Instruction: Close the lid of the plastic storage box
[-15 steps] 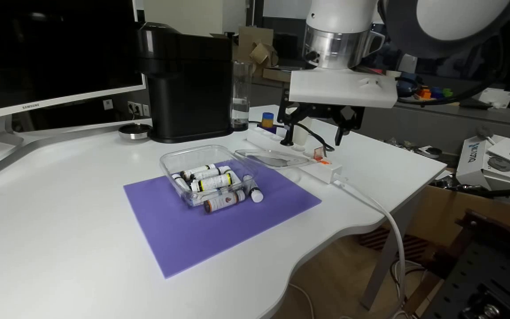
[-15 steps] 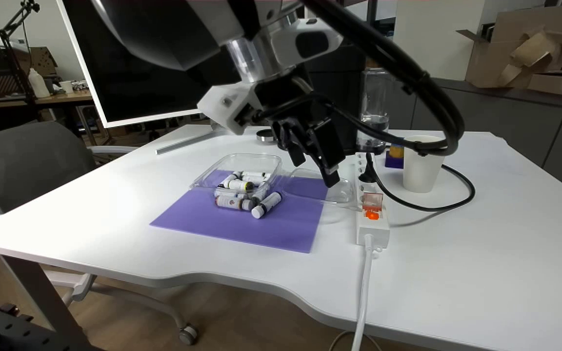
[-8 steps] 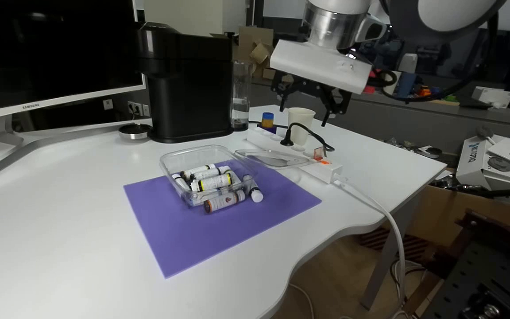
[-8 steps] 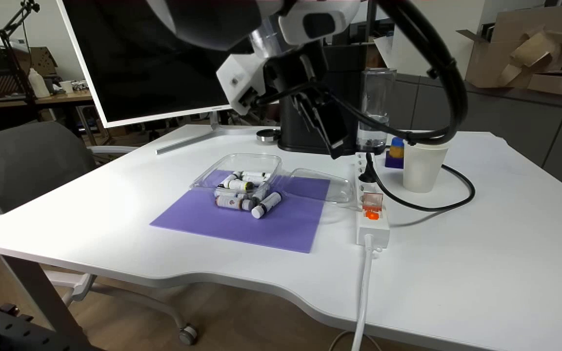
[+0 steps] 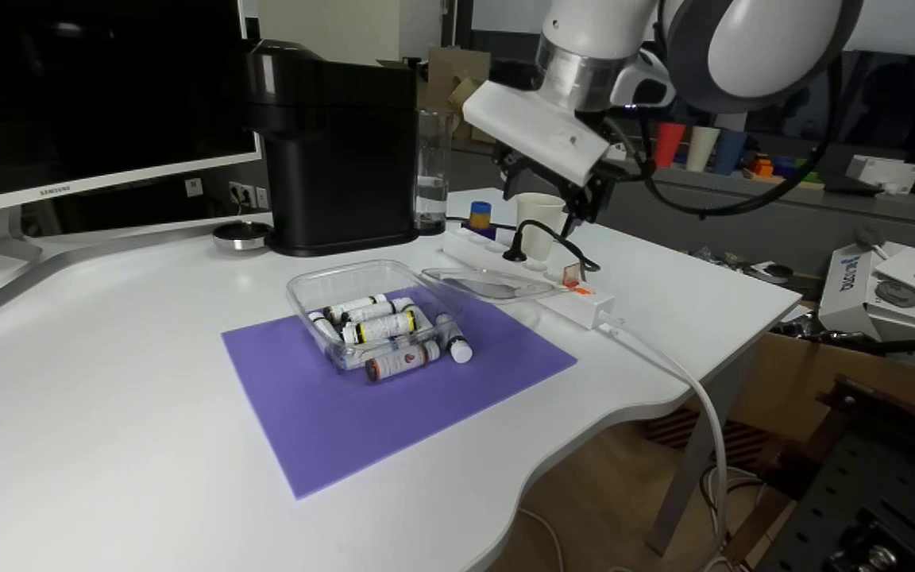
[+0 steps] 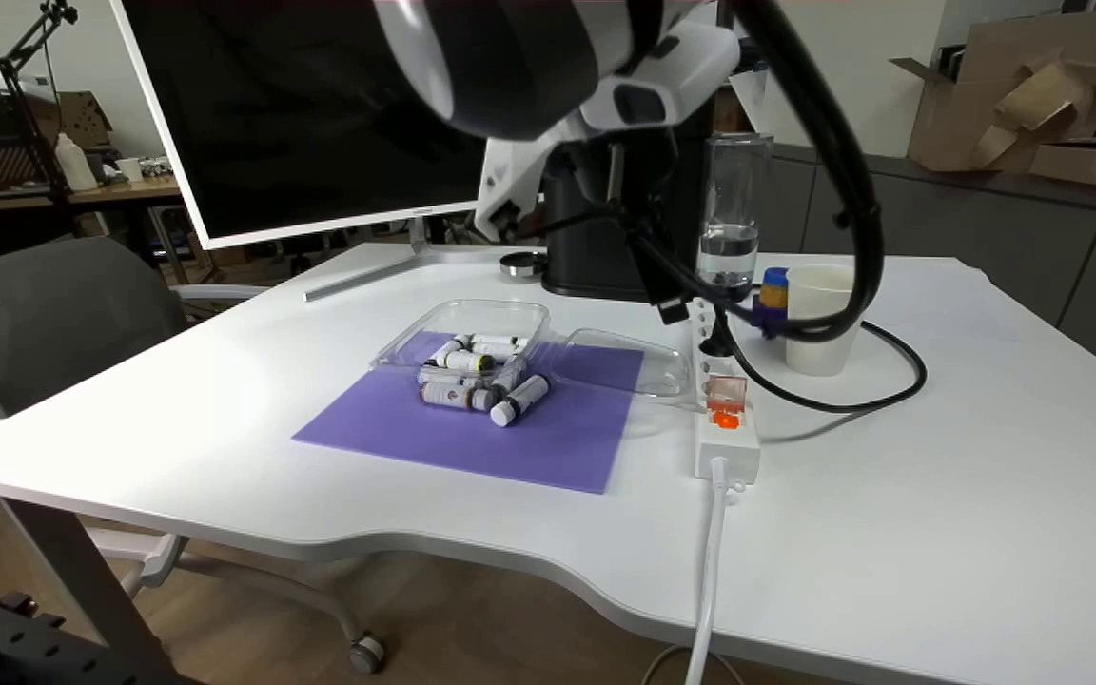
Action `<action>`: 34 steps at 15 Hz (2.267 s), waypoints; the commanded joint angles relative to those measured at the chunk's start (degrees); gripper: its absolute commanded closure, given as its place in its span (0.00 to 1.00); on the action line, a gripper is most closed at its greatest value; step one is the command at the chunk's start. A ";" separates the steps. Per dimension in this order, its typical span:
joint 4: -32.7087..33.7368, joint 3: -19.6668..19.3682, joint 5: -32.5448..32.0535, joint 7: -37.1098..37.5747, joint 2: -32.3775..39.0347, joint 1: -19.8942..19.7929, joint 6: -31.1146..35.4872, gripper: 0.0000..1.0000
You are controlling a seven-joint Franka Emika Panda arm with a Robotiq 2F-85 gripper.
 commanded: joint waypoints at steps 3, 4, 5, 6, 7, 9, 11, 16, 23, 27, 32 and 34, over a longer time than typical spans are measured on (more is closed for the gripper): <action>1.78 0.87 5.62 3.02 11.59 1.60 5.85 0.00; 2.05 0.24 6.81 2.69 13.02 2.52 7.08 0.00; 2.28 -0.23 8.13 2.23 14.33 3.36 8.04 0.00; 2.66 -1.21 9.47 1.79 15.43 4.62 9.13 0.00; 3.07 -2.72 11.17 1.30 16.46 6.39 10.42 0.00; 3.98 -7.66 15.69 -0.65 18.77 11.74 13.89 0.00; 4.76 -6.66 20.54 -4.85 18.17 11.84 12.80 0.00; 6.17 -5.58 28.07 -9.88 19.72 13.05 12.00 0.00; 6.82 -7.50 36.65 -30.90 15.86 18.78 12.15 0.00; 2.44 1.61 34.65 -46.58 10.13 11.85 11.60 0.00; -5.20 14.40 28.16 -63.33 5.91 -2.05 11.97 0.00; -8.50 15.85 24.04 -69.27 4.51 -5.36 12.01 0.00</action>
